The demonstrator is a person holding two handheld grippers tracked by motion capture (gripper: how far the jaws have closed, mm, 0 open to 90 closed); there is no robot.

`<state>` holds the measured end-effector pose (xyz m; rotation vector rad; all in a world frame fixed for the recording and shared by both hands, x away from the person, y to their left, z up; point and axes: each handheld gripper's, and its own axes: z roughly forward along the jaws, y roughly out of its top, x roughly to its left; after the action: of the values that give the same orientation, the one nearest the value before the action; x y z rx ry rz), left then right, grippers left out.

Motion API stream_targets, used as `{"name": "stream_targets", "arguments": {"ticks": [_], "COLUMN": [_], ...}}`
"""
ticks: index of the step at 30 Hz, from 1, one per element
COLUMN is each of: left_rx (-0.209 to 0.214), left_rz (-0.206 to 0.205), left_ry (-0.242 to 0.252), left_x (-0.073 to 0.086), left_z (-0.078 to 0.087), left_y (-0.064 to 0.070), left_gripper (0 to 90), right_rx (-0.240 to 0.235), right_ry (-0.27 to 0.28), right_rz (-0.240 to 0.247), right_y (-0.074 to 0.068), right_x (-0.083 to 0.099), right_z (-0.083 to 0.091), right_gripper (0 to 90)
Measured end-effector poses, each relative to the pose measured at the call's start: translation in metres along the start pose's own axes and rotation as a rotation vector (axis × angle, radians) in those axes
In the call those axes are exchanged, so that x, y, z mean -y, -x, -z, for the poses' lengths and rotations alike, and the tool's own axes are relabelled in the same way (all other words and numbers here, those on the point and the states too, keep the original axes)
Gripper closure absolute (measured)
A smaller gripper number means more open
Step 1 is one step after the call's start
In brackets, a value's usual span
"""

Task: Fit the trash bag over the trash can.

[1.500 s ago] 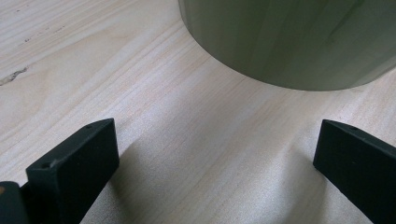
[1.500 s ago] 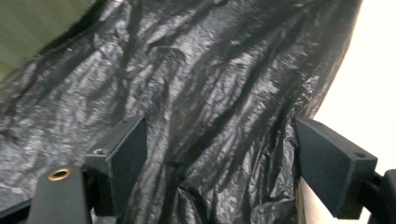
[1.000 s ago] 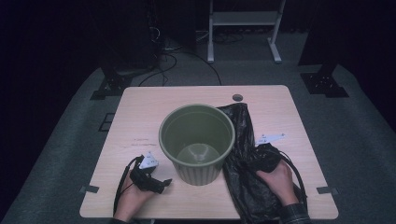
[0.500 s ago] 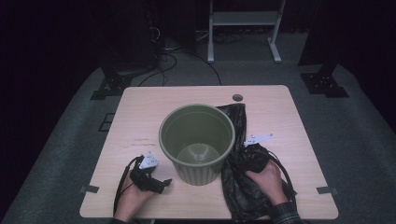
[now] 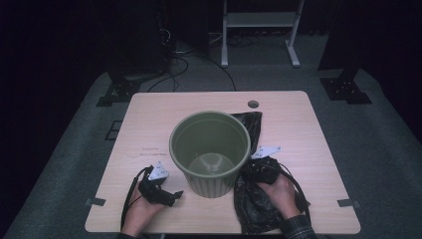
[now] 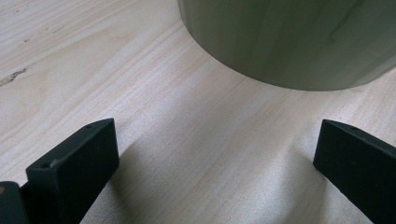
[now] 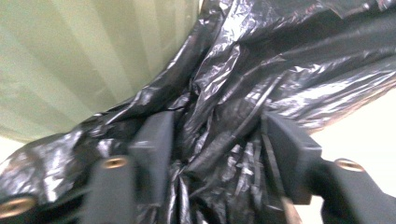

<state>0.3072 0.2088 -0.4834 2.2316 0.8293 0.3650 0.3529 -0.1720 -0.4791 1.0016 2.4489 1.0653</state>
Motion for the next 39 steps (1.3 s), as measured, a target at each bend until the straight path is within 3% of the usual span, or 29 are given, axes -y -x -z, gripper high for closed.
{"name": "stream_targets", "arguments": {"ticks": [4,6,11,13,18,24,29,34,39], "left_rx": [0.0,0.0,0.001,0.001,0.0,0.001,0.0,0.002,0.002], "left_rz": [0.0,0.0,0.0,0.0,0.0,0.0,0.0,-0.003,-0.003], "left_ry": [0.0,0.0,0.001,0.0,0.0,0.0,0.0,-0.002,-0.002], "left_x": [0.0,0.0,0.0,0.0,0.0,0.0,0.0,0.0,0.0], "left_z": [0.0,0.0,0.0,0.0,0.0,0.0,0.0,0.0,0.0], "left_y": [0.0,0.0,0.0,0.0,0.0,0.0,0.0,0.0,0.0], "left_gripper": [0.0,0.0,0.0,0.0,0.0,0.0,0.0,0.0,0.0], "right_rx": [-0.034,-0.045,-0.078,-0.119,-0.149,-0.194,-0.262,-0.292,-0.329], "right_ry": [0.003,0.003,-0.002,0.02,0.046,0.066,0.118,0.151,0.224], "right_rz": [0.026,0.037,0.053,0.044,0.048,0.103,0.151,0.184,0.235], "right_y": [-0.002,-0.003,-0.002,0.001,0.003,-0.001,-0.005,-0.009,-0.011], "right_x": [0.001,0.002,0.004,0.003,0.001,-0.007,-0.023,-0.033,-0.044], "right_z": [0.002,0.003,0.01,0.022,0.039,0.063,0.09,0.107,0.134], "right_gripper": [84.1,88.2,88.9,89.0,89.0,89.0,88.9,88.8,88.9]}}
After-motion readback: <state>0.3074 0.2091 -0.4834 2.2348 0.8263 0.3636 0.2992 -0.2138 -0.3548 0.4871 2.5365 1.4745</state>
